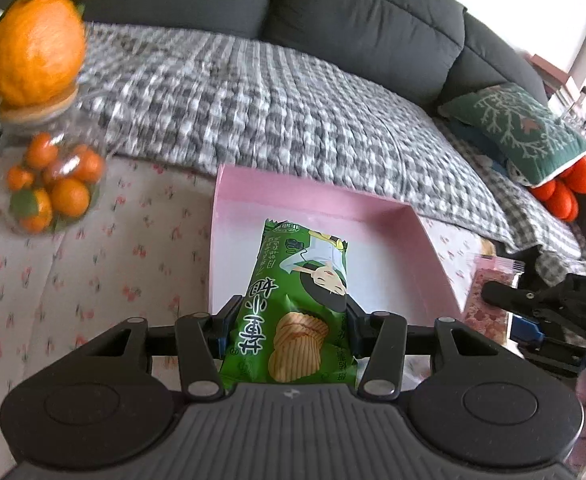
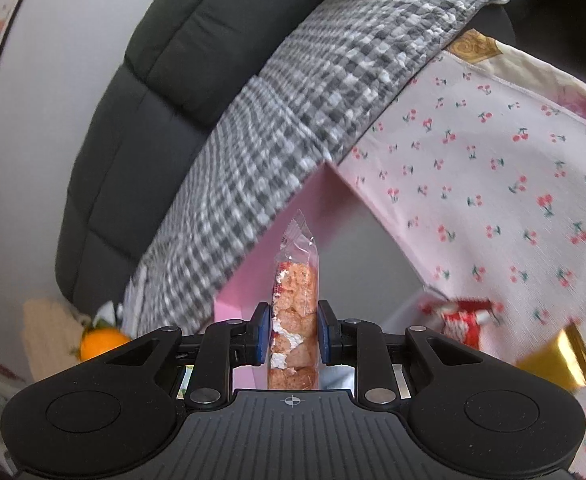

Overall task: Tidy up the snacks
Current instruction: 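Carry both snacks into the pink box and open both tools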

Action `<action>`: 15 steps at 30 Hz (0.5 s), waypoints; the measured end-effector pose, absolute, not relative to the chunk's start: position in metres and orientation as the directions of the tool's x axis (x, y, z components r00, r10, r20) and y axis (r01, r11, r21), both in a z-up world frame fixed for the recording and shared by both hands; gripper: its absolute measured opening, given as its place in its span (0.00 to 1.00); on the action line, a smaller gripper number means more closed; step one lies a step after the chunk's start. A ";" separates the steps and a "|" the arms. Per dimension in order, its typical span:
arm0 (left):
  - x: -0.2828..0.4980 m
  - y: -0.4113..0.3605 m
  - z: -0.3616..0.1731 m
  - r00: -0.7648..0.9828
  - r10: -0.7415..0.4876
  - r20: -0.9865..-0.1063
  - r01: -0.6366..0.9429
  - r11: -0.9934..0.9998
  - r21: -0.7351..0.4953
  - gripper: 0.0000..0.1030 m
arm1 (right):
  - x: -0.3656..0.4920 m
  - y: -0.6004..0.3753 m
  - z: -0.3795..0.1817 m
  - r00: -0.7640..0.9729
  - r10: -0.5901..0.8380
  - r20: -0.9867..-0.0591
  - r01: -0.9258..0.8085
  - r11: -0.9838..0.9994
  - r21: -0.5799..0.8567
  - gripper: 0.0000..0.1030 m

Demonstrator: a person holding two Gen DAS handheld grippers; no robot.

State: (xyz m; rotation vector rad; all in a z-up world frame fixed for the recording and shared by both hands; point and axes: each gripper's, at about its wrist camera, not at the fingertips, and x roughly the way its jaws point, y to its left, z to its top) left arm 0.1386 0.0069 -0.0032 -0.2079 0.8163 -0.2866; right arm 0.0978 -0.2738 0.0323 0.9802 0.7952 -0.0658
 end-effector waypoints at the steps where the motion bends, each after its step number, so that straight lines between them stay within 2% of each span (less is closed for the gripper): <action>1: 0.142 0.004 -0.005 0.660 -0.320 -0.679 0.172 0.945 -0.278 0.45 | 0.101 -0.276 0.029 0.729 0.283 -0.624 0.395 0.570 0.720 0.23; 8: 0.159 -0.010 -0.022 0.704 -0.256 -0.662 0.168 0.966 -0.195 0.45 | 0.117 -0.280 0.002 0.723 0.244 -0.646 0.441 0.557 0.704 0.23; 15: 0.166 -0.018 -0.037 0.692 -0.221 -0.687 0.147 0.975 -0.166 0.45 | 0.127 -0.277 -0.015 0.691 0.235 -0.683 0.460 0.586 0.667 0.23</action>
